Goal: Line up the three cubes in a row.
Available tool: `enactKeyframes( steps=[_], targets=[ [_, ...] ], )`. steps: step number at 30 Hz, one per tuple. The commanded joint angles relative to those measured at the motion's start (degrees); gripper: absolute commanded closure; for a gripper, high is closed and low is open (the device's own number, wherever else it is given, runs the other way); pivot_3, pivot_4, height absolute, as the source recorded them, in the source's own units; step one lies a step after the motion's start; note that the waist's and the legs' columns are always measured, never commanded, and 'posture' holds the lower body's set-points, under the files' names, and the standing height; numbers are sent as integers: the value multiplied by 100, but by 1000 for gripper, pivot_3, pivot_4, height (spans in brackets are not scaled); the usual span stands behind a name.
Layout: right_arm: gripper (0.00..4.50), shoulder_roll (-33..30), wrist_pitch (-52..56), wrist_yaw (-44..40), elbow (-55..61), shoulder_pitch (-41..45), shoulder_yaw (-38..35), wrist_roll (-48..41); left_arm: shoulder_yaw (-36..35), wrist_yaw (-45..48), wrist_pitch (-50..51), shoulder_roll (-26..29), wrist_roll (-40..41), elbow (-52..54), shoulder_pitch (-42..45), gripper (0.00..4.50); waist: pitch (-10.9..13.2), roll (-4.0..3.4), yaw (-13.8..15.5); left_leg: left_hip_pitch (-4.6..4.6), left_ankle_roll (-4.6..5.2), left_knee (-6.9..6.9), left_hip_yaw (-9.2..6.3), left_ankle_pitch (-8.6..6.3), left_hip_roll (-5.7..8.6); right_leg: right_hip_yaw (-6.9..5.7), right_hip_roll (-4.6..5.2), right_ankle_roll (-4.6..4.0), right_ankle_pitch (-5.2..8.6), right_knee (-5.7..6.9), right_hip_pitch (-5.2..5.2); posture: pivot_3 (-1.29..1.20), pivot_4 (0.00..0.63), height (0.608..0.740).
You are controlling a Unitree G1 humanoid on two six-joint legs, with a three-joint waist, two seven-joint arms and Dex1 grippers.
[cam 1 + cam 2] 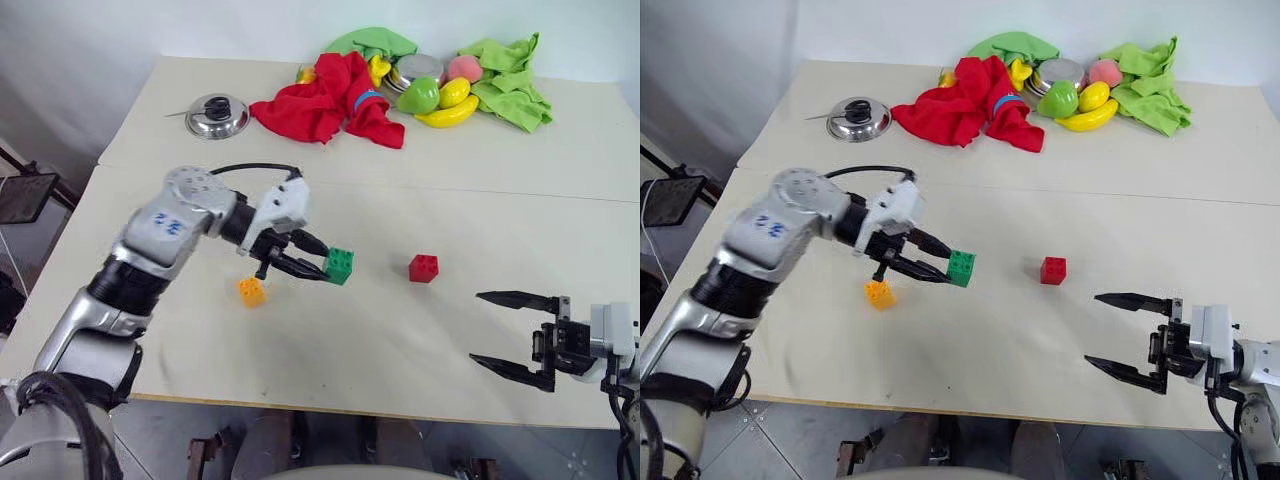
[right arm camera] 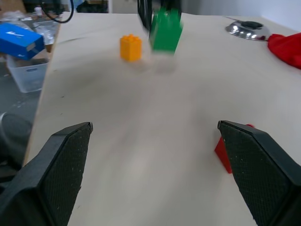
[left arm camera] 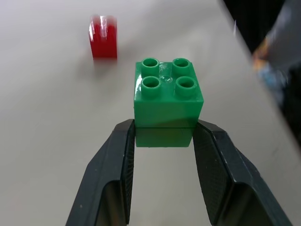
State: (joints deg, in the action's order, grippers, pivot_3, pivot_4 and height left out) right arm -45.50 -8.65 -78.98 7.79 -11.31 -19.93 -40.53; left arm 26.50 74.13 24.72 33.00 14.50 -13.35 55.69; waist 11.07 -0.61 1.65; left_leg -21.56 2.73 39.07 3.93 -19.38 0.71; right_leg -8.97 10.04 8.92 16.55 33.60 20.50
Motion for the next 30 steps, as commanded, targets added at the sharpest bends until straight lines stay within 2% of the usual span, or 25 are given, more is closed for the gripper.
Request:
enactKeyframes(
  steps=[1,5,14,25,27,30],
  targets=[
    [0,97,89,331,443,-208,-371,-28,80,-229,-615,-539,-508,-869,210,3020,3,6,14,-1,0,0,-1,0,-13,0,1,0,0,0,1,0,150,740],
    [0,268,123,659,731,-421,-598,-19,-35,-378,-1103,-1143,-768,-1723,435,3020,12,20,48,-14,1,2,-1,0,-13,-4,1,0,0,-4,10,0,150,740],
    [0,657,163,937,908,-732,-738,-104,-295,-539,-2390,-1793,-1318,-3708,920,3020,15,26,106,-22,2,7,-1,0,-11,-7,1,1,-1,-1,17,0,150,740],
    [0,1004,-79,776,672,-729,-663,-12,-620,-252,-3182,-2112,-1574,-4566,1087,3020,15,26,124,-24,6,11,-3,1,-5,-8,4,3,-2,2,16,0,150,740],
    [0,1017,-117,726,607,-708,-654,-4,-677,-224,-3294,-2120,-1601,-4621,1114,2300,15,26,121,-24,6,11,-3,1,-4,-9,5,3,-2,3,17,0,150,740],
    [0,1048,-267,528,294,-647,-655,13,-791,-240,-3391,-2146,-1606,-4683,1154,1500,15,26,116,-25,6,11,-4,1,13,-10,4,3,-2,3,18,0,150,740]
  ],
)
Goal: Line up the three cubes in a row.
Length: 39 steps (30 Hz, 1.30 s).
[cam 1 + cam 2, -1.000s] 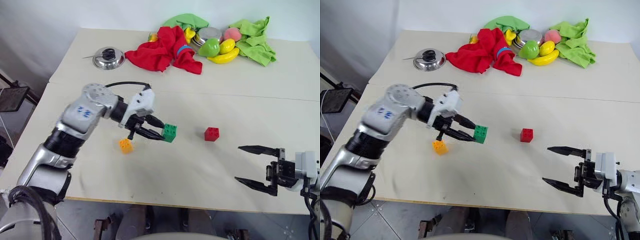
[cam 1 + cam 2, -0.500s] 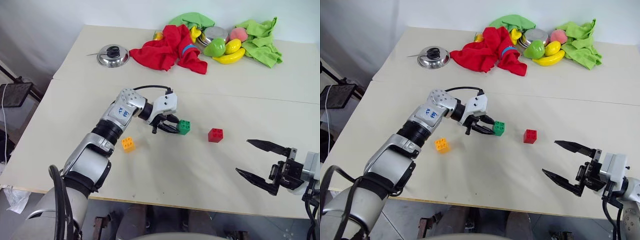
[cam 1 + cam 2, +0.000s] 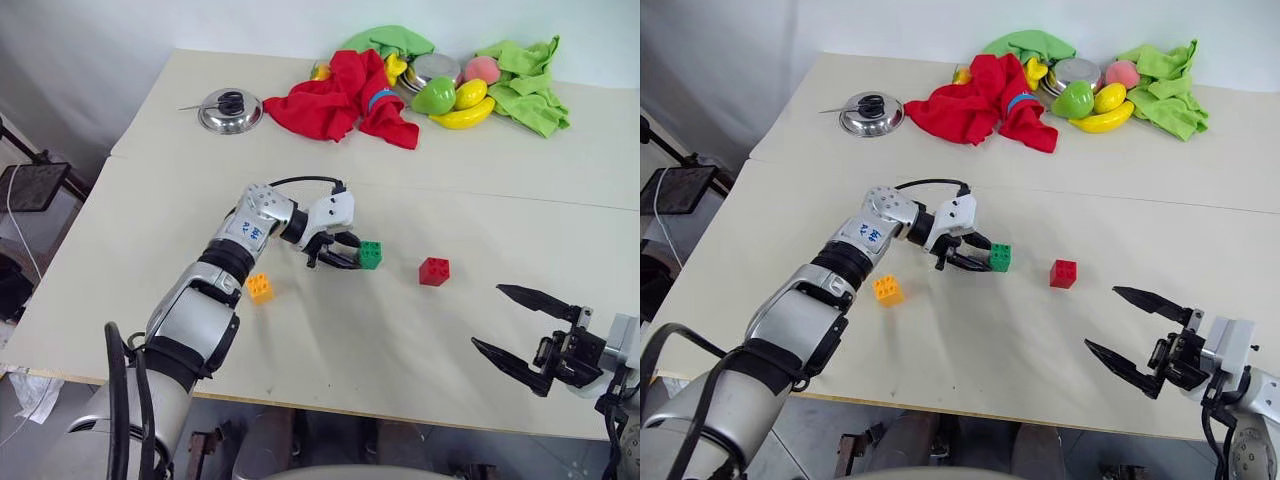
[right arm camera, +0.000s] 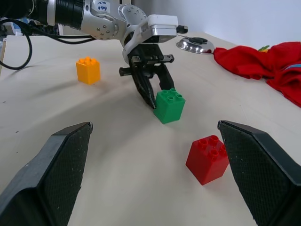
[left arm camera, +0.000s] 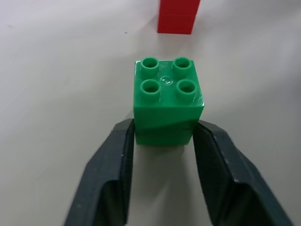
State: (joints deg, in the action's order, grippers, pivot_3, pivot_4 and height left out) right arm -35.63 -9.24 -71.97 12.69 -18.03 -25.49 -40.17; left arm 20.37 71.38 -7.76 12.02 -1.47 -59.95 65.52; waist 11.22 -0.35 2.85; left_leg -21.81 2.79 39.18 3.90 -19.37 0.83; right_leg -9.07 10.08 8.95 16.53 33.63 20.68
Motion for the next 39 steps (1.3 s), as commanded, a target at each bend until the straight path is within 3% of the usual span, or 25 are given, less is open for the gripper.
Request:
enactKeyframes(
  steps=[1,5,10,14,18,26,30,34,39],
  targets=[
    [0,70,-260,-243,-305,50,-98,-19,-259,30,-238,-56,39,-20,195,1231,0,0,-7,0,0,0,0,0,0,0,0,0,0,0,0,0,150,740],
    [0,92,-409,-484,-654,173,-79,-23,-672,254,-383,-7,311,20,364,46,0,0,-16,-3,1,0,-1,0,-1,0,0,0,0,2,3,0,150,740],
    [0,68,-450,-795,-1015,402,-6,-63,-1047,1332,-563,509,681,378,350,12,0,0,-79,-5,1,2,-1,1,0,-1,0,0,0,3,5,0,150,740],
    [0,9,-130,-918,-1178,686,123,-156,-1514,2070,-385,1354,1392,1088,-195,12,-1,-1,-204,-5,1,2,2,1,-3,4,-1,0,0,13,11,0,150,740],
    [0,121,-167,-985,-1195,1013,273,-139,-2053,2109,-272,2174,2180,1758,-1137,12,-1,-2,-324,4,-3,5,1,4,-35,7,-2,-1,0,21,7,0,150,740],
    [0,413,-74,-1248,-844,1352,796,-260,-3474,1202,222,3475,2778,3065,-3719,12,-1,-1,-301,21,-6,5,1,4,-36,13,0,-4,1,27,-1,0,150,740],
    [0,429,43,-1346,-717,1474,1030,-286,-4135,732,553,3612,3039,3901,-4863,12,0,-1,-225,23,-6,4,-14,2,-35,13,3,-5,2,28,-9,0,150,740],
    [0,391,381,-1172,-317,1615,1351,-271,-4813,531,587,3444,3131,4551,-6626,12,0,-6,-303,36,-13,-2,-7,-2,-34,20,7,-10,4,30,-8,0,150,740],
    [0,364,383,-1117,-324,1691,1323,-218,-4841,210,473,3046,3206,5300,-7349,12,-2,0,-239,46,-20,-11,-1,-6,-44,15,3,-20,9,32,-11,0,150,740]
  ],
)
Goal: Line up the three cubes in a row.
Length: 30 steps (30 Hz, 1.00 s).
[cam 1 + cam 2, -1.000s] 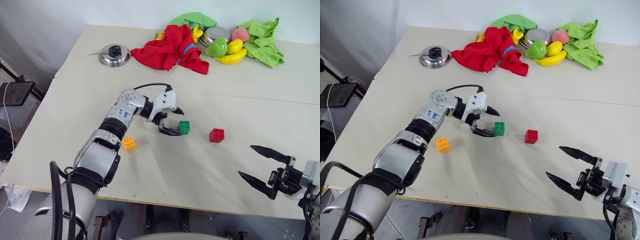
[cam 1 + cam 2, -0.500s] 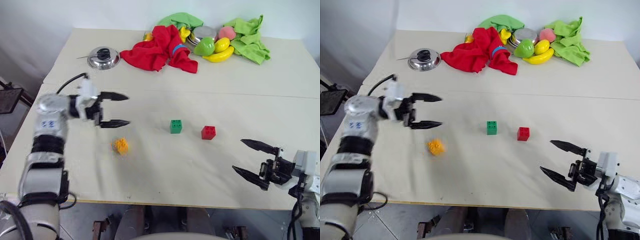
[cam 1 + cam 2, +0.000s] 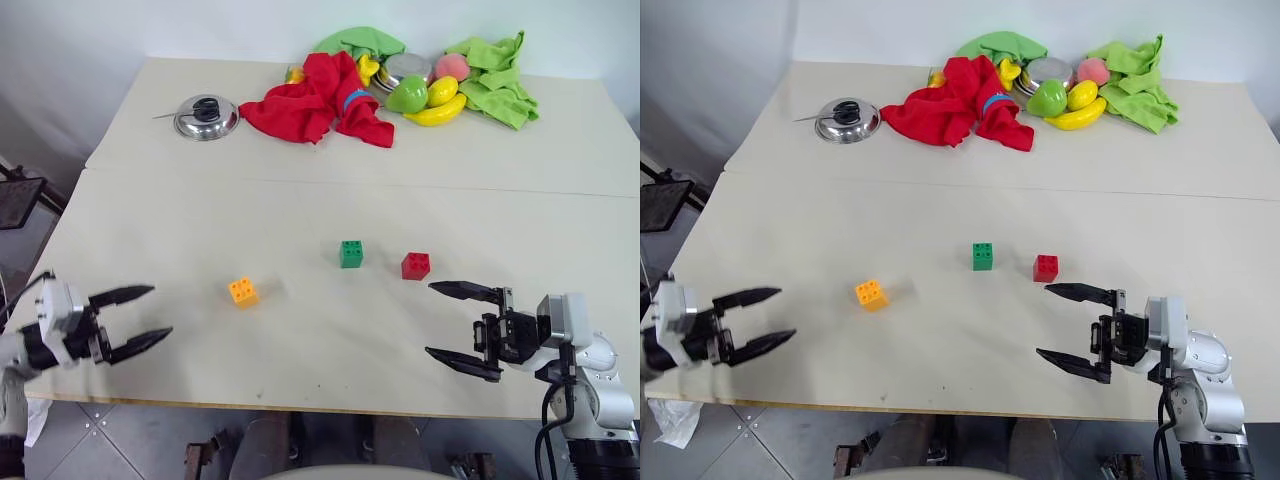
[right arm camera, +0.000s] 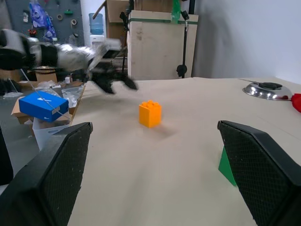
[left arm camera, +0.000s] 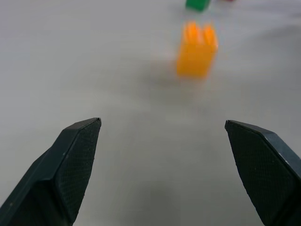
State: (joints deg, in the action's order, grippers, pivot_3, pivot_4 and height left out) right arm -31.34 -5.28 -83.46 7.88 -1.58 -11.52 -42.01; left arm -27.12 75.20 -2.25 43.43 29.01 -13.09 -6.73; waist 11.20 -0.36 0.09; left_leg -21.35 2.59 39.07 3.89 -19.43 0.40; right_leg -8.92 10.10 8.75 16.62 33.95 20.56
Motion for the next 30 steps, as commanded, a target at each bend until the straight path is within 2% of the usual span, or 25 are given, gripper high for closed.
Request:
enactKeyframes(
  steps=[1,8,17,20,27,28,30],
  targets=[
    [0,-71,36,76,151,60,-93,-46,5,-211,-148,-160,95,685,-108,12,-1,2,80,1,0,3,0,0,1,1,2,0,0,0,-1,0,150,740],
    [0,-221,-135,-106,-34,-157,-356,15,788,-579,-300,-480,-288,981,452,12,-2,1,126,4,-3,3,5,-2,4,3,2,-1,0,3,1,0,150,740],
    [0,-274,-179,127,21,-568,-518,127,1645,-925,-89,-851,-531,736,1246,12,-2,1,109,8,-2,2,22,-2,-3,8,-8,0,0,4,2,0,150,740],
    [0,-253,-236,170,50,-698,-576,169,1862,-1091,-168,-942,-756,642,1372,568,-2,0,112,8,-2,2,22,-2,-3,9,-9,0,0,3,2,0,150,740],
    [0,-228,-372,328,148,-985,-750,200,2001,-998,-126,-905,-710,526,1502,2801,-2,0,119,8,-2,2,23,-2,-6,11,-11,0,0,1,2,0,150,740],
    [0,-235,-375,349,158,-1022,-774,193,1999,-977,-128,-887,-699,507,1544,3012,-2,0,120,8,-2,2,23,-2,-6,11,-11,0,0,1,2,0,150,740],
    [0,-253,-411,376,173,-1151,-874,195,2029,-762,17,-844,-547,415,1891,3014,-2,1,134,8,-2,3,23,-2,-6,12,-11,0,0,0,2,0,150,740]
  ],
)
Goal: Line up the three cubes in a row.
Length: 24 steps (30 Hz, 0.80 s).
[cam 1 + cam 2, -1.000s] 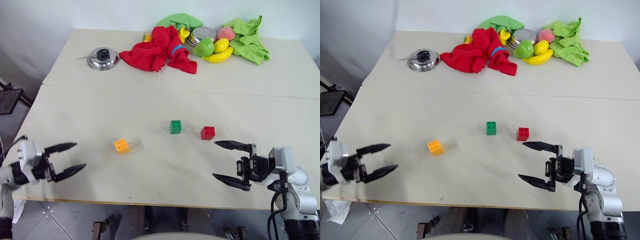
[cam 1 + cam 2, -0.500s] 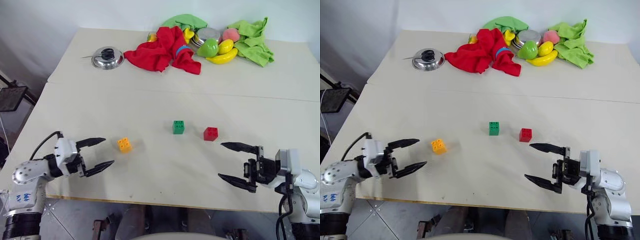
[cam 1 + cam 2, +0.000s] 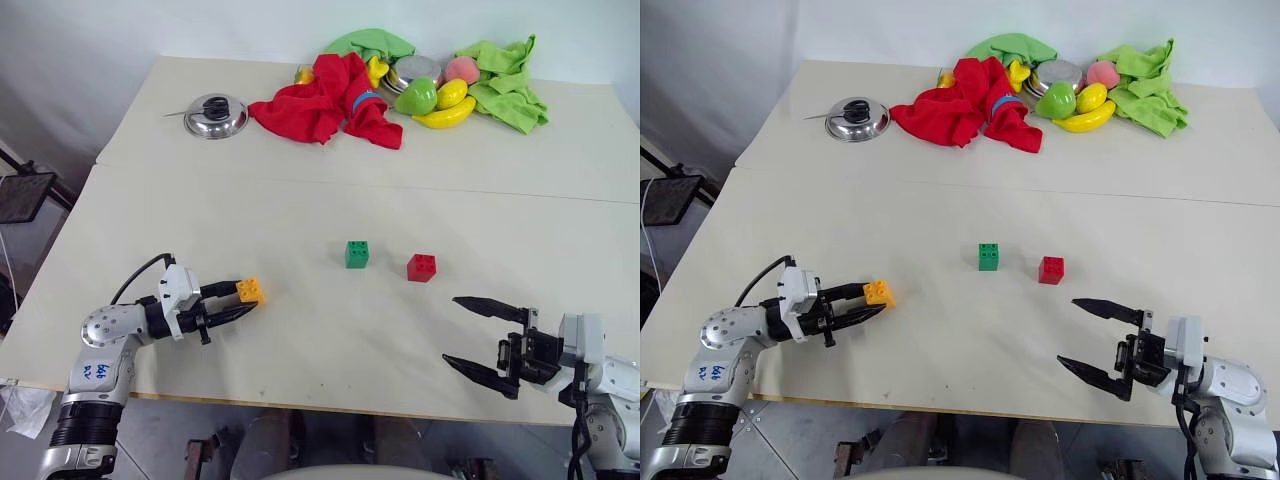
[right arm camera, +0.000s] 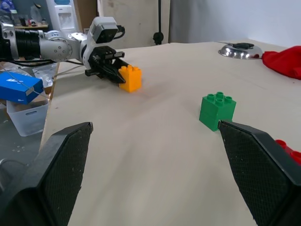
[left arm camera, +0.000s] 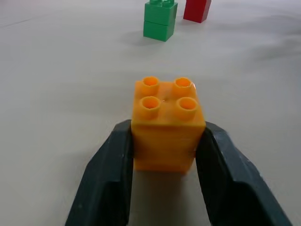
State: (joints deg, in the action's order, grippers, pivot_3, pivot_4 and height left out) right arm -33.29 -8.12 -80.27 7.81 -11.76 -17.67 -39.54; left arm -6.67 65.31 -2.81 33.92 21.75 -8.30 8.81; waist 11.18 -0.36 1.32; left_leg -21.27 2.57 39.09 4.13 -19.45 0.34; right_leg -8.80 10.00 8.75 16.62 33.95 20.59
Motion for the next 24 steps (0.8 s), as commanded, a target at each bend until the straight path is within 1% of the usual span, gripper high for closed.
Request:
enactKeyframes(
  steps=[1,3,5,9,11,14,18,24],
  targets=[
    [0,-58,-144,79,195,-209,-330,-64,58,360,165,123,207,-163,634,3014,0,0,28,0,0,0,-2,0,0,-2,0,0,0,0,-1,0,150,740],
    [0,-53,-177,122,221,-316,-432,-74,279,742,334,128,221,-419,1211,3014,0,1,54,-3,1,1,-4,1,2,-6,0,0,0,1,-1,0,150,740],
    [0,-50,-190,149,230,-370,-474,-77,557,1064,150,67,-37,-929,1779,3014,-1,1,60,-2,2,3,-3,1,5,-5,1,0,0,0,-3,0,150,740],
    [0,-34,-198,182,291,-413,-477,-59,1165,1606,-689,-362,-721,-2765,3111,3014,-4,-2,23,-1,2,2,7,1,7,-3,-5,1,-1,-1,-2,0,150,740],
    [0,-39,-187,226,333,-400,-463,-53,1297,1672,-1076,-579,-1002,-3691,3650,3014,-4,0,13,-3,2,2,15,1,10,-2,-14,1,-1,-6,-1,0,150,740],
    [0,-46,-179,295,399,-406,-461,-53,1356,1527,-1573,-809,-1333,-4868,4286,3014,1,8,-18,-5,1,2,29,1,9,6,-26,2,-1,-9,6,0,150,740],
    [0,-22,-183,420,547,-524,-505,-65,1301,1430,-1897,-953,-1556,-5705,4773,3014,2,11,-10,-7,0,2,36,1,-2,12,-33,2,-1,-8,14,0,150,740],
    [0,42,-253,553,694,-751,-498,-47,1296,1610,-2110,-927,-1787,-6117,4945,3014,2,13,4,-6,1,3,36,0,-11,19,-31,3,-2,-8,14,0,150,740]
  ],
)
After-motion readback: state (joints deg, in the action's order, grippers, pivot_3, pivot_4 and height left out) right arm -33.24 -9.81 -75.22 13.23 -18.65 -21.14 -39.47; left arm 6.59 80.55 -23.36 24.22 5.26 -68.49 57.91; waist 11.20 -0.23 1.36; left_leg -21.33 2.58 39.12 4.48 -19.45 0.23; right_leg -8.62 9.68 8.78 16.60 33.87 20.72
